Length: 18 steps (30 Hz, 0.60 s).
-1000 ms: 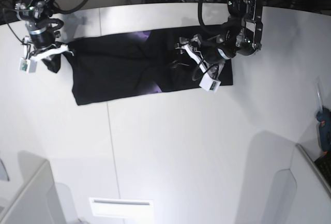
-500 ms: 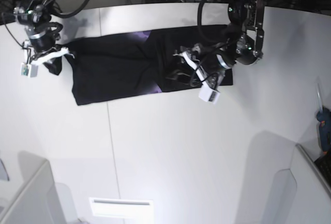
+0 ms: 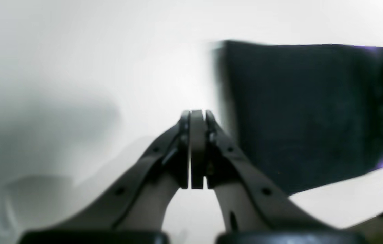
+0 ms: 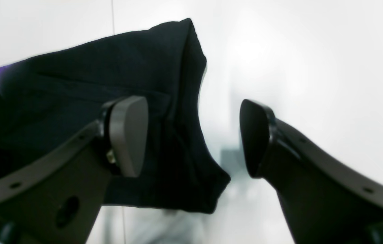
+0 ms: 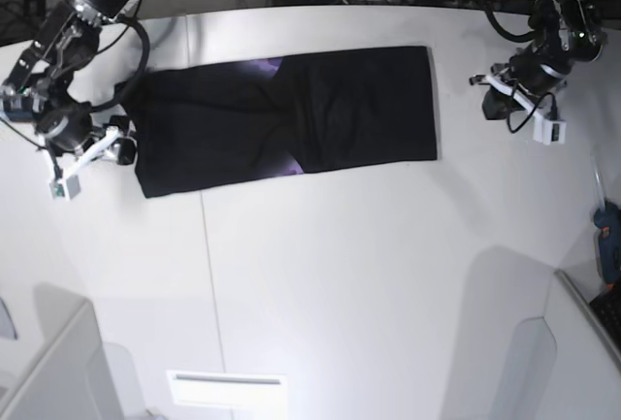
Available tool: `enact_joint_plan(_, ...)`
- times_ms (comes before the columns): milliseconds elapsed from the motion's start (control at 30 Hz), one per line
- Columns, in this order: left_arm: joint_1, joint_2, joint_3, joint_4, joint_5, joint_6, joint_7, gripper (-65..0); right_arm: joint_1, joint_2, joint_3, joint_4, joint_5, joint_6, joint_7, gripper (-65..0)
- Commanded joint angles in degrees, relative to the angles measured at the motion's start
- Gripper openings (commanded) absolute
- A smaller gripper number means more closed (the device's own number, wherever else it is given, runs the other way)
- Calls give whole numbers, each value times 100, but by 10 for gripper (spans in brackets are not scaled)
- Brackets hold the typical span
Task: Fold the T-shirt properly
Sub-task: 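Release the folded end and raise the left gripper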
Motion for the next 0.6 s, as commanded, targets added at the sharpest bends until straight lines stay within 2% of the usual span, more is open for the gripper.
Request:
enact_joint_plan(0,39,-42,-170,96,-123,-227,-83,-650,84,100,-7,-126,49,16,27,-252)
enact_joint_plan(133,224,-42,-662,96,-52,-711,-83,-650,260,144,-15,-733,58,69,27,-248)
enact_joint_plan(300,215,46,-689,96,1223,-1089,-153,-650,287,126,20,-917,58,587,1,-248)
enact_joint_plan(433,267,397,-689,43,2163,-1598,-945,-650,295,135,37,-909,58,675,-25,-246)
enact_joint_plan(567,285,547,-689,-238,2603,-1889,-1191,-650,304,135,37,-909,66,675,-25,-246)
